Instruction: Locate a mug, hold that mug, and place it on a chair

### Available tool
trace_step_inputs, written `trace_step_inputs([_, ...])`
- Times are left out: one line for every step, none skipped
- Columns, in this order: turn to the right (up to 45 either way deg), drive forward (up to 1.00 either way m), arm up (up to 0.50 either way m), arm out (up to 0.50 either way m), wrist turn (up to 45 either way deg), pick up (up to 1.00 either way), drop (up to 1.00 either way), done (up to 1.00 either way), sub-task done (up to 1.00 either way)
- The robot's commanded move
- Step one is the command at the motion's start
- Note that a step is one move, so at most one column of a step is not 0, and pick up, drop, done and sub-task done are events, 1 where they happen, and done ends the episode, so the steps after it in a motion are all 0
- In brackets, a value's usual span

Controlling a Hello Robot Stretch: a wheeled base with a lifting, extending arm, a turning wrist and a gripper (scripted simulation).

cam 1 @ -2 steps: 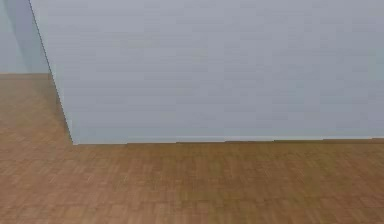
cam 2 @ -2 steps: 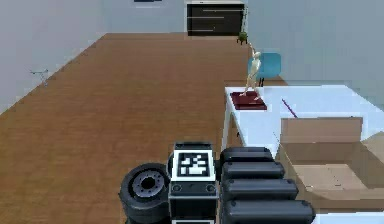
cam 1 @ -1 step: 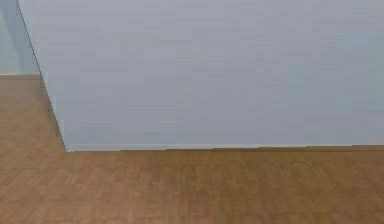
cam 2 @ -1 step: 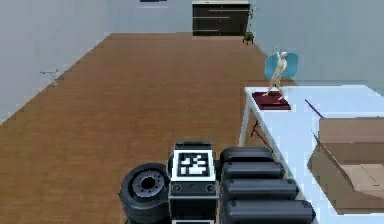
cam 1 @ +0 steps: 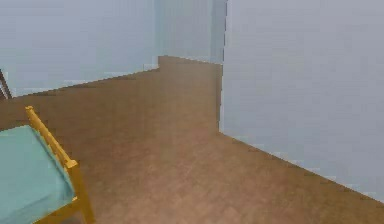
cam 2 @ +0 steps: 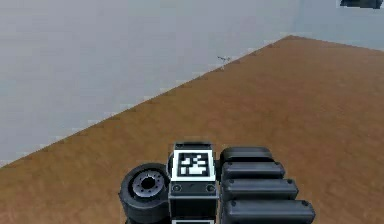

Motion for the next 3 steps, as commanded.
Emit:
trace_step_inputs([-6.0, 0.0, 0.0, 0.0, 0.0, 0.0, 0.0, 0.0, 0.0])
trace_step_inputs([0.0, 1.0, 0.0, 0.0, 0.0, 0.0, 0.0, 0.0, 0.0])
trace_step_inputs([0.0, 0.3, 0.0, 0.0, 0.0, 0.0, 0.0, 0.0, 0.0])
